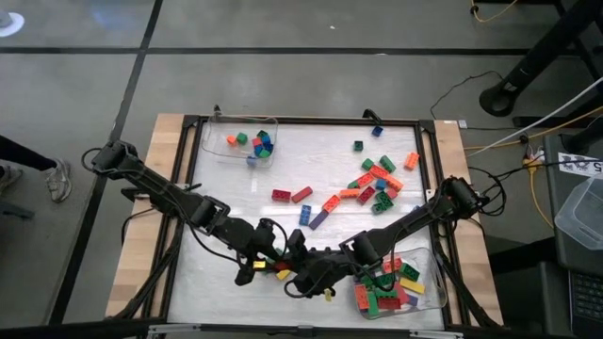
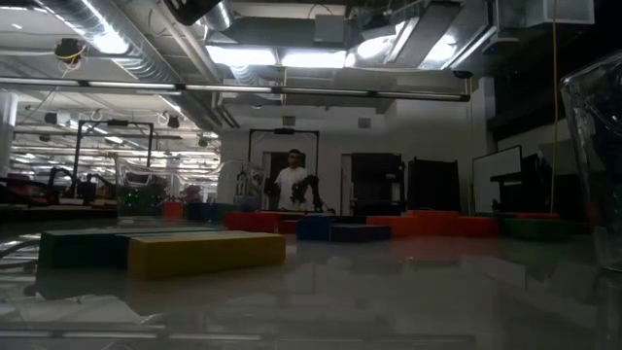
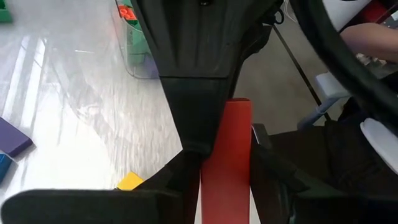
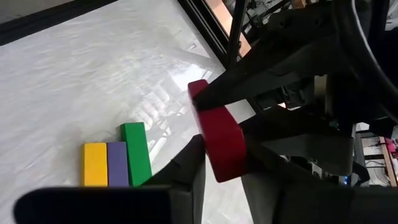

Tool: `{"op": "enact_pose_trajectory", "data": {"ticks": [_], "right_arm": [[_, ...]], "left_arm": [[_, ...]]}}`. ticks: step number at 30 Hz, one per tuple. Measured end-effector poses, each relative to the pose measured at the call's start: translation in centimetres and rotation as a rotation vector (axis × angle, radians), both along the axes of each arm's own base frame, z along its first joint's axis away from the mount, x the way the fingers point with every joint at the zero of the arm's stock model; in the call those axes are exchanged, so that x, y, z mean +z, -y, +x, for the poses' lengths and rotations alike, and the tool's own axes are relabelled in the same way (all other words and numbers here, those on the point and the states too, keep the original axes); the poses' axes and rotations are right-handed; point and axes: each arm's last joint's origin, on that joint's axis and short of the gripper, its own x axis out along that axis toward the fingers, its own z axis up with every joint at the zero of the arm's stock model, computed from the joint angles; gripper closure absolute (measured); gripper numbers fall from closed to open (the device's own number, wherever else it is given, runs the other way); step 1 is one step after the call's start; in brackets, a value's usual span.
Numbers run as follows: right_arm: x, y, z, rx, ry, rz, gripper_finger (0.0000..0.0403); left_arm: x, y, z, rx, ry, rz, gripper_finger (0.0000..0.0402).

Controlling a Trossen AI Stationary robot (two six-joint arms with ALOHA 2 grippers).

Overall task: Sort blocks by size
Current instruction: Put the rectangular red block into the bottom transparent bin

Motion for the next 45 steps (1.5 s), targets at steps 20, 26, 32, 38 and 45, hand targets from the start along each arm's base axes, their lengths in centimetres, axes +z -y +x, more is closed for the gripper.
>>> {"op": "enact_pose_trajectory", "data": {"ticks": [20,26,32,38,45], "right_arm": [[0.5,0.2,-0.4,-0.02,-0.008,0.033,0.0335],[2.1,1.1,-2.0,-0.082,-0.072,0.105,0.0336],[3.5,2.8,-5.3,-0.254,-0.247,0.237,0.0336],[4.3,4.4,-9.1,-0.504,-0.509,0.46,0.0336],[4.0,3.1,-13.2,-0.797,-0.74,0.575,0.0336]], "left_arm": [[0.0,-0.3,0.1,0.026,0.006,0.017,0.0233],[0.2,-1.1,0.6,0.056,0.018,0.017,0.0198],[0.1,-2.5,1.1,0.076,0.021,0.059,0.0195],[0.0,-4.3,1.7,0.056,0.058,0.181,0.0194],[-0.3,-6.4,2.1,0.044,0.056,0.301,0.0194]]}}
